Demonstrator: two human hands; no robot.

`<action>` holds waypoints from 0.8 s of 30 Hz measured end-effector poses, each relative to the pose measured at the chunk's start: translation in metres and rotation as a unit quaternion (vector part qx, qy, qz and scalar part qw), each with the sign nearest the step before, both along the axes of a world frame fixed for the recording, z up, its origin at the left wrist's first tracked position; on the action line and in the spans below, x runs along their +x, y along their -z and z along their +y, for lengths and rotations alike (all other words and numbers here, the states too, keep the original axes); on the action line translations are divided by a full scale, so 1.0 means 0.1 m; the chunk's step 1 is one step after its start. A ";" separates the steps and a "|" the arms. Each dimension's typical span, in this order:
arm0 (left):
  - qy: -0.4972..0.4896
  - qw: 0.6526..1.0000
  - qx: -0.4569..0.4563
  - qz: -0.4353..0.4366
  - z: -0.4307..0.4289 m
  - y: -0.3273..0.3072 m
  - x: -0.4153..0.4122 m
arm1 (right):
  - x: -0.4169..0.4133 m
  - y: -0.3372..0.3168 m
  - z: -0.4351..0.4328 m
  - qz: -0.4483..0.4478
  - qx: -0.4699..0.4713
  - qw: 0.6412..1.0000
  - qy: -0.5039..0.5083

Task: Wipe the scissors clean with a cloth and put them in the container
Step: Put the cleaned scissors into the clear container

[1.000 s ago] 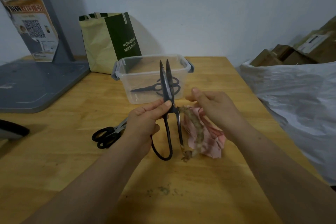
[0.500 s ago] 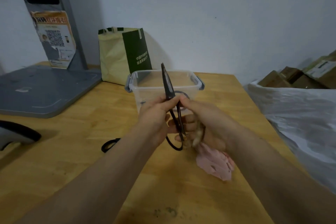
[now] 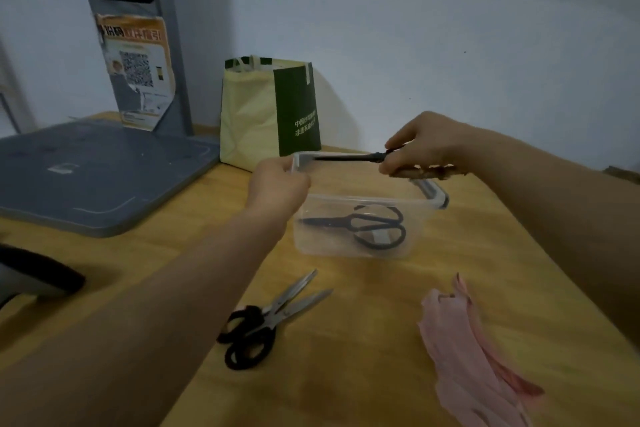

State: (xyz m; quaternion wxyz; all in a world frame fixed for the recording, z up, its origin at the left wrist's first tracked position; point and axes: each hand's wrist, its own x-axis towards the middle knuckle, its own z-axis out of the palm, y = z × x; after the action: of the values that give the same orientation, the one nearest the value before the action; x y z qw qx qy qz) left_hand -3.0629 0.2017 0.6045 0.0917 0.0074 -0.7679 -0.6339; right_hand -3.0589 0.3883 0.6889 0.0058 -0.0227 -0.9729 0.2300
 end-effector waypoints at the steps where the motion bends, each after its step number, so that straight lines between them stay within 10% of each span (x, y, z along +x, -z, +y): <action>1: 0.004 1.000 -0.018 -0.004 -0.01 0.03 -0.07 | -0.14 0.05 -0.03 -0.012 0.018 1.000 -0.005; 16: -0.034 0.998 -0.047 0.034 -0.07 0.26 -0.36 | -0.94 0.78 -0.11 -0.214 0.214 0.950 -0.069; 24: -0.012 0.993 -0.107 -0.054 -0.39 0.22 0.07 | -0.58 0.57 -0.32 0.031 0.230 0.972 -0.024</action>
State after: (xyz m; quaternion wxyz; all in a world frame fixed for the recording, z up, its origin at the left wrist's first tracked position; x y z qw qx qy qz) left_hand -3.0561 0.1623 0.5829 0.0579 0.0404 -0.8353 -0.5453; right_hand -3.1170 0.3563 0.6321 0.0357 0.0100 -0.9993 0.0011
